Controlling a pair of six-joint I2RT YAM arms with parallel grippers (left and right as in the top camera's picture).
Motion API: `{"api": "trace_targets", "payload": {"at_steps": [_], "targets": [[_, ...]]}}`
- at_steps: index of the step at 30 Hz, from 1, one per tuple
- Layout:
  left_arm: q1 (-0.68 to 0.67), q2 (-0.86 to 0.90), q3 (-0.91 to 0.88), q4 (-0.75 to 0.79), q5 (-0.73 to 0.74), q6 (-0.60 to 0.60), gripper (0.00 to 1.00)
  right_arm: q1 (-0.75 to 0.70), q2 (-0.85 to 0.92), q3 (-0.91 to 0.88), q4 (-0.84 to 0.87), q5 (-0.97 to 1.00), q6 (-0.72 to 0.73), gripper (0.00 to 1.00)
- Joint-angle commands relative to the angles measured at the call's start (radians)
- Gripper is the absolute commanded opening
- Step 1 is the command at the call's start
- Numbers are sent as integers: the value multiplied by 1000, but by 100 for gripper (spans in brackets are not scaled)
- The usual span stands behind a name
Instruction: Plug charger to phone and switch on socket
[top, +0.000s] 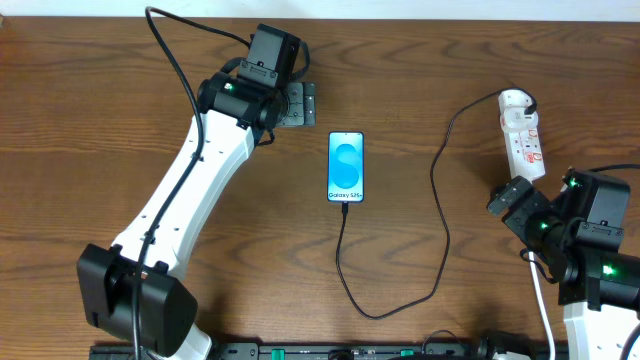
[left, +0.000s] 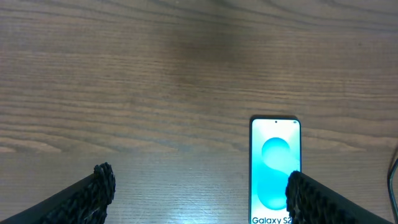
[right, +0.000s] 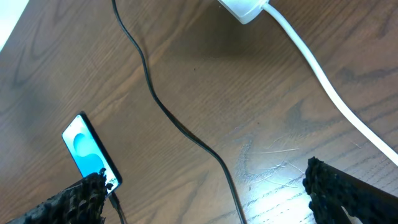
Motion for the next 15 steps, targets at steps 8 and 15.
{"api": "trace_targets", "payload": {"at_steps": [8, 15], "targets": [[5, 6, 0, -3, -13, -1, 89, 17, -65, -21, -38, 91, 10, 99], [5, 6, 0, -3, -13, -1, 89, 107, -192, -107, 166, 208, -86, 99]]}}
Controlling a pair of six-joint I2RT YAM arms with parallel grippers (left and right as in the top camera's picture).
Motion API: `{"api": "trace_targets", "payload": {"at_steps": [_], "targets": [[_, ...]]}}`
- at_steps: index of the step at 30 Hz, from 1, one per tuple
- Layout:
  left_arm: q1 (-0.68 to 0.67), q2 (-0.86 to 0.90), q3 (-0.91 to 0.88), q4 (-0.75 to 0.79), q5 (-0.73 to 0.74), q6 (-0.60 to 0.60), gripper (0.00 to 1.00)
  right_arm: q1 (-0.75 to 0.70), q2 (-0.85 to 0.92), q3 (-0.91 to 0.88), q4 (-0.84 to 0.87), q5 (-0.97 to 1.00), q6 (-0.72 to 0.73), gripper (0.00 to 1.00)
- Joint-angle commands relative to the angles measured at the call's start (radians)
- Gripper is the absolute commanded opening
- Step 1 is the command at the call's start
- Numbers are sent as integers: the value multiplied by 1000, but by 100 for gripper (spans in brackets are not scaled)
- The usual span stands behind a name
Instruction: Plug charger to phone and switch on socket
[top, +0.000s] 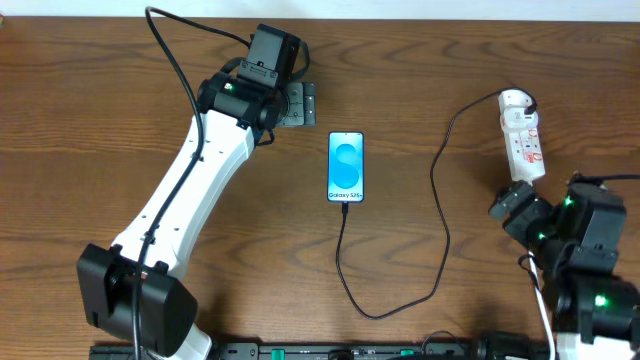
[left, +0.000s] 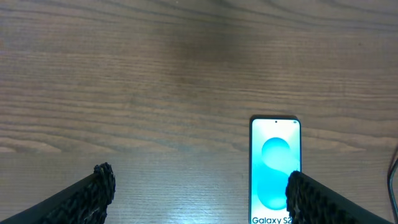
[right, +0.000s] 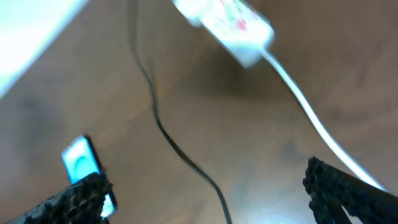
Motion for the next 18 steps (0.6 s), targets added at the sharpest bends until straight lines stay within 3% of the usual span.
{"api": "trace_targets", "payload": {"at_steps": [1, 18], "targets": [[5, 6, 0, -3, -13, -1, 90, 49, -86, -66, 97, 71, -108, 99], [5, 6, 0, -3, -13, -1, 89, 189, -509, -539, 599, 79, -584, 99]]}}
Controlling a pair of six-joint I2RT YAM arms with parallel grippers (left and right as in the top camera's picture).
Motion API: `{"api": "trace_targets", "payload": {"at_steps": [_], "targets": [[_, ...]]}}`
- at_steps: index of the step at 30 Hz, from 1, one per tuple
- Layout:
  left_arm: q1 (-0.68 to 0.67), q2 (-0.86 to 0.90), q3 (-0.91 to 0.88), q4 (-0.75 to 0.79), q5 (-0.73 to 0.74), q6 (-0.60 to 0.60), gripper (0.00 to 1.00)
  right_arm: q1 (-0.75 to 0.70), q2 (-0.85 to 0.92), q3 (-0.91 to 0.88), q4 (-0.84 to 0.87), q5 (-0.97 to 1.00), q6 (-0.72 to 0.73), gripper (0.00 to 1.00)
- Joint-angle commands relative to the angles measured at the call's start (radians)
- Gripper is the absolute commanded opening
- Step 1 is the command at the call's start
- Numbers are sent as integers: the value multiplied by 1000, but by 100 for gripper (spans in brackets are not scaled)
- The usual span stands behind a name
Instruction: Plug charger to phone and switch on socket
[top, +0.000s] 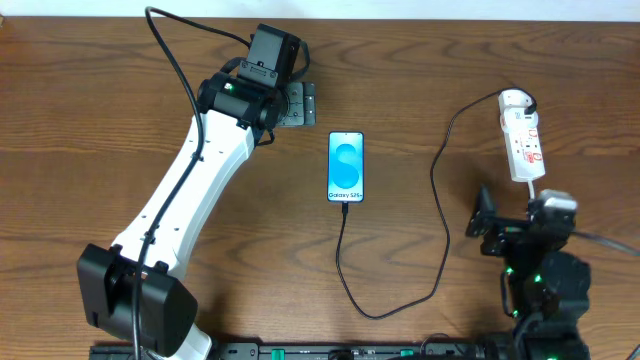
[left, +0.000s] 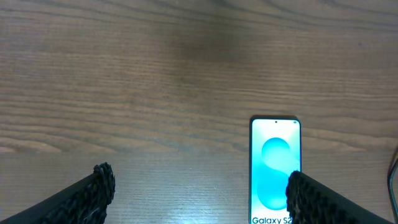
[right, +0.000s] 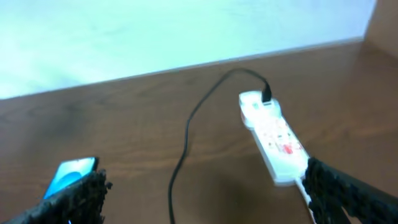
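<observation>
The phone (top: 346, 167) lies face up mid-table with its screen lit, and a black charger cable (top: 343, 240) is plugged into its near end. That cable loops right and up to the white socket strip (top: 524, 138) at the far right. My left gripper (top: 296, 106) hovers open left of the phone's far end; in the left wrist view the phone (left: 275, 168) sits by the right finger (left: 308, 196). My right gripper (top: 497, 228) is open, near and left of the strip, holding nothing. The right wrist view shows the strip (right: 273, 134), cable (right: 186, 140) and phone (right: 71, 171).
A white lead (top: 541, 185) runs from the strip's near end toward my right arm. The black cable's loop (top: 385, 312) lies close to the table's front edge. A pale wall (right: 155, 37) stands behind the table.
My right gripper has drawn back from the strip toward the front edge and tipped up, so its view now takes in the whole strip and the wall. The left arm and phone are unchanged.
My right gripper stood open just short of the strip's near end. It then sat a little nearer the front edge, and now it is farther back and tipped up. The phone stayed lit with the cable in it, and my left gripper stayed open beside it.
</observation>
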Motion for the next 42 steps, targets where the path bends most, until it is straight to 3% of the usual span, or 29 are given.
{"api": "trace_targets", "payload": {"at_steps": [1, 16, 42], "targets": [[5, 6, 0, -3, -13, -1, 90, 31, -77, -87, 40, 19, -129, 99], [5, 6, 0, -3, -13, -1, 90, 55, -249, -325, 290, 48, -186, 99], [5, 6, 0, -3, -13, -1, 89, 56, -288, -356, 218, 103, -109, 99]]}}
